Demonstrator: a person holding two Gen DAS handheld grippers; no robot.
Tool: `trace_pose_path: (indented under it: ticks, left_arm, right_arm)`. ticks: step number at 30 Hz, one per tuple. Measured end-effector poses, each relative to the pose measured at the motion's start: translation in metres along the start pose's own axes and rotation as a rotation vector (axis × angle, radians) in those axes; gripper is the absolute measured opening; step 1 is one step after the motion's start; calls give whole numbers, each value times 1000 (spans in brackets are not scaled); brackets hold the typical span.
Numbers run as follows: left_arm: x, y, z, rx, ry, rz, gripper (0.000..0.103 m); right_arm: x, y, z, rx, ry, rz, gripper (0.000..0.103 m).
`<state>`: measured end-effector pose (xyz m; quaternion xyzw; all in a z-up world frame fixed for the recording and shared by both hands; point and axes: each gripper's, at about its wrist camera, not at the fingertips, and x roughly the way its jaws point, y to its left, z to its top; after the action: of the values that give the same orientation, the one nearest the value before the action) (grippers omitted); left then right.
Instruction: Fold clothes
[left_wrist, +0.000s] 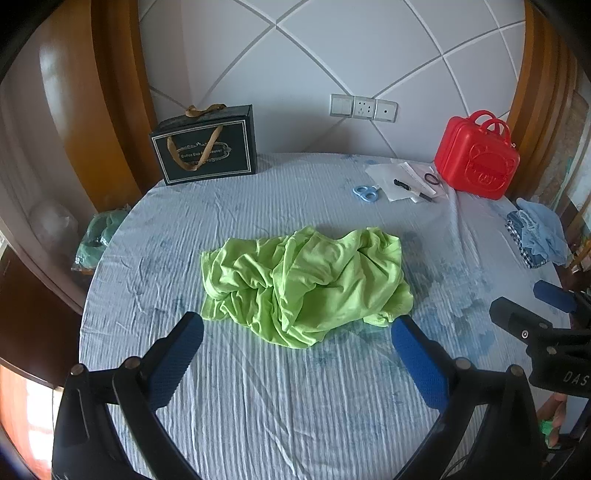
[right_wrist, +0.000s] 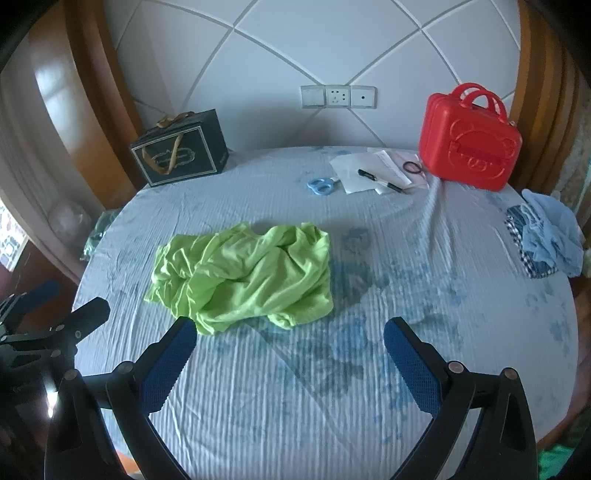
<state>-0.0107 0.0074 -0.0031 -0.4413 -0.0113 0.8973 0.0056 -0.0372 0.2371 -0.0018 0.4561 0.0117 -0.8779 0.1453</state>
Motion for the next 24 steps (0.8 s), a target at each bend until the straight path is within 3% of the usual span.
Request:
trace_pose_path:
  ticks: [13,19,24]
  left_arm:
    - [34,15,5,-53,29,26,103]
    - [121,52,11,-89,120,49,103]
    - [202,75,10,-85,199,101,103]
  right_arm:
    - [29,-7,5,58,40,0,103]
    - [70,-4,10,33,64,11,103]
    - [149,-22,11,104,201,119,103]
